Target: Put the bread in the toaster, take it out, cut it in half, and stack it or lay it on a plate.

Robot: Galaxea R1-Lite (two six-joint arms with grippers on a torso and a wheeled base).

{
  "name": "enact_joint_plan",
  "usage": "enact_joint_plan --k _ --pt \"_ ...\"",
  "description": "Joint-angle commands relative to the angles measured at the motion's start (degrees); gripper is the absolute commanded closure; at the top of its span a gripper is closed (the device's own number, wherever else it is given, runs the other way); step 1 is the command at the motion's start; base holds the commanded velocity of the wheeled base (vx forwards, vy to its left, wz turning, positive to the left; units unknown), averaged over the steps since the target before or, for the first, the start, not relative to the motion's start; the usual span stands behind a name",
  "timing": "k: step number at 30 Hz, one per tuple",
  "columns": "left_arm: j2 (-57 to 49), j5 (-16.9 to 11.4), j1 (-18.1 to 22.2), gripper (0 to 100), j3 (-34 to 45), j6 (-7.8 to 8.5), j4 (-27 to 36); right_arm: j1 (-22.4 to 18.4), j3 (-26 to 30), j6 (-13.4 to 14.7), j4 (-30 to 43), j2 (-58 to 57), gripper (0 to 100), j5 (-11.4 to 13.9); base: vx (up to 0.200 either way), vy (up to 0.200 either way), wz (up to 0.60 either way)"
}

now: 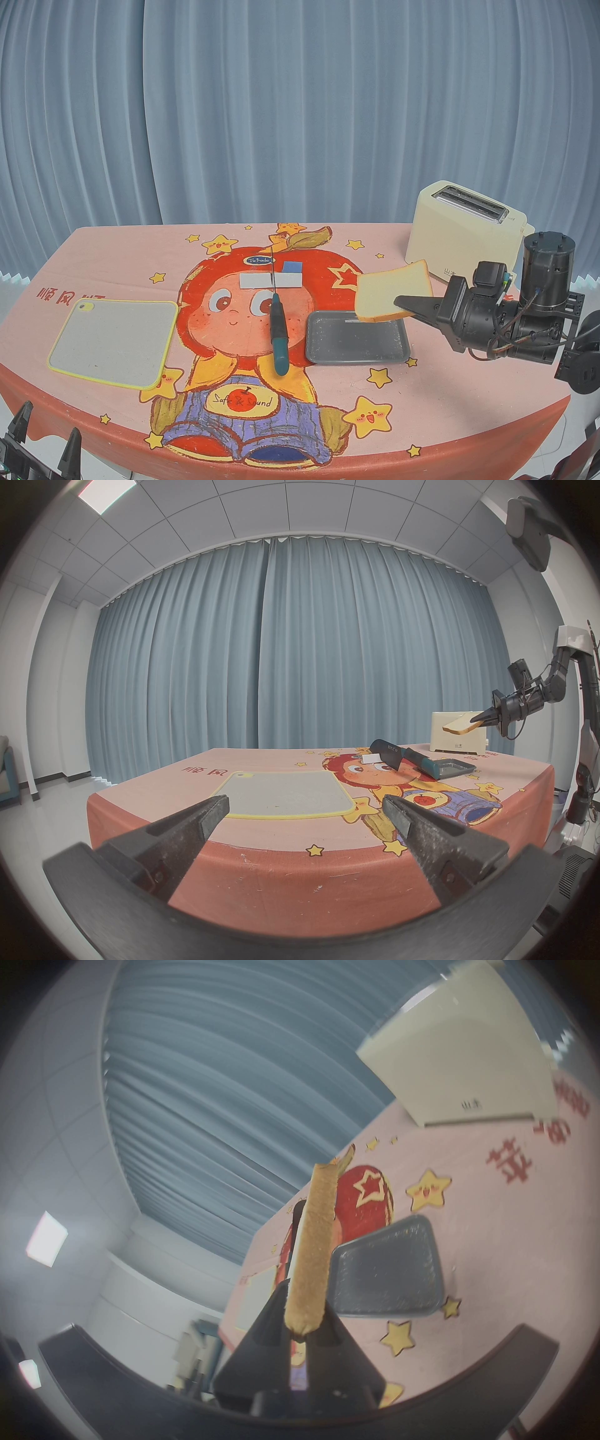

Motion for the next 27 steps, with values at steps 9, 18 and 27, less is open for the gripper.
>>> enact_joint_plan --k 9,18,27 --pt "0.0 0.0 0.0 0 1.0 -0.01 0.0 6.8 2.8 -21.2 -0.6 -0.3 100 -12.4 0.0 0.0 0.0" --pt "0.0 0.0 0.0 0 1.0 -0.01 0.0 6.5 3.8 -29.3 -0.8 -2.3 100 -15.1 0.0 0.0 0.0" --pt "0.0 0.0 0.0 0 1.0 -0.01 0.0 3.7 8.9 -43.2 -0.9 -9.0 100 -15.6 0.0 0.0 0.0"
